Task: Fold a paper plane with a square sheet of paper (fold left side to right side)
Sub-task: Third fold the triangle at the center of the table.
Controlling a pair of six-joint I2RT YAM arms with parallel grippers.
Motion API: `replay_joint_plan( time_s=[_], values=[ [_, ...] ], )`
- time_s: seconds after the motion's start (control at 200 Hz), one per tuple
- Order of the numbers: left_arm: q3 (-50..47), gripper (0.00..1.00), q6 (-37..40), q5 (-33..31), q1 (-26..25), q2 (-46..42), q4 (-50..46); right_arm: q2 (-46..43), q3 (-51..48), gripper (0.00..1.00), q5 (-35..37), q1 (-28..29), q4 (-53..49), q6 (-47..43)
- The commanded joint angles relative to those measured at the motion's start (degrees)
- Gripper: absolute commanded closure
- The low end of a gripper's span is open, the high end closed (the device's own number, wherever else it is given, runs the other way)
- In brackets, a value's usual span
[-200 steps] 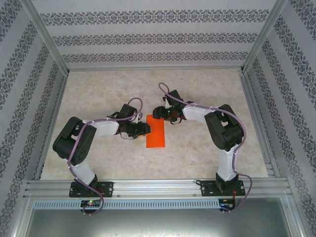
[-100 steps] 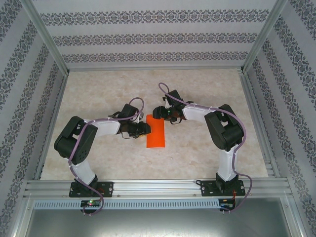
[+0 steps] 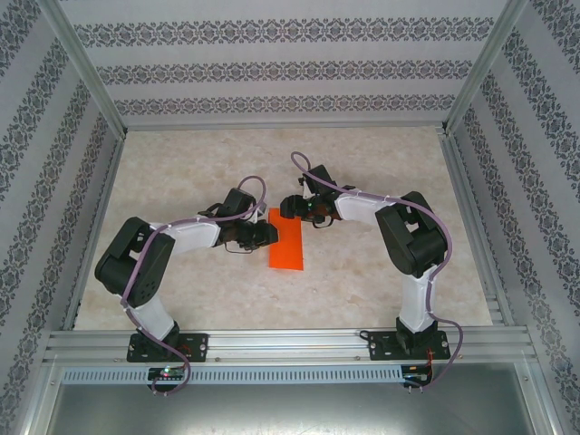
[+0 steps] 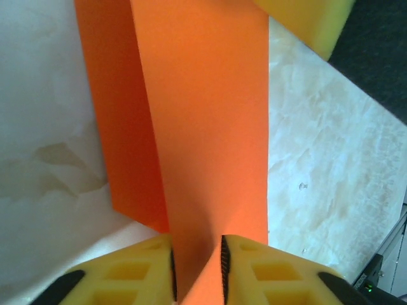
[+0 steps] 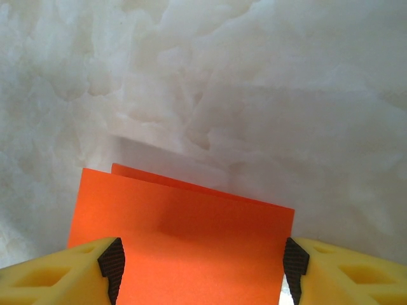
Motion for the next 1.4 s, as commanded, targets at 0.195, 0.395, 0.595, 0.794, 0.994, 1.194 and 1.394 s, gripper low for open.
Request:
replay_joint_plan(
  time_s=[0.195,0.395,0.595,0.794,0.994,1.194,1.394],
  values=[
    [-0.9,0.92,-2.0,-0.9,-0.7,-1.5,-1.9,-10.5,-7.1,0.16,6.5,-0.6,4.8,-6.7],
    [-1.4,0.98,-6.5,-0.7,-0.8,-2.1,-1.5,-28.0,-21.3,0.12,12.2,1.2,10.0,-15.2],
    [-0.4,1.00,-9.3,0.7,-0.8,-1.9,-2.4,-40.6,-35.7,0.11,19.9,12.0,16.2,-23.4],
    [-0.1,1.00,-9.4,1.0,-0.8,-2.4,-2.9,-44.2,-44.5,0.12,26.5,26.2,25.6,-31.7],
    [1.0,1.00,-7.7,0.4,-0.8,-2.5,-5.3,-37.0,-44.3,0.12,34.7,36.6,31.5,-42.8],
    [1.1,1.00,-7.5,0.6,-0.8,-2.5,-5.2,-24.3,-38.9,0.14,42.5,39.1,36.5,-47.9],
    [1.5,1.00,-7.1,0.8,-0.8,-2.4,-5.8,-18.5,-34.7,0.22,44.5,39.1,39.3,-48.8]
  ],
)
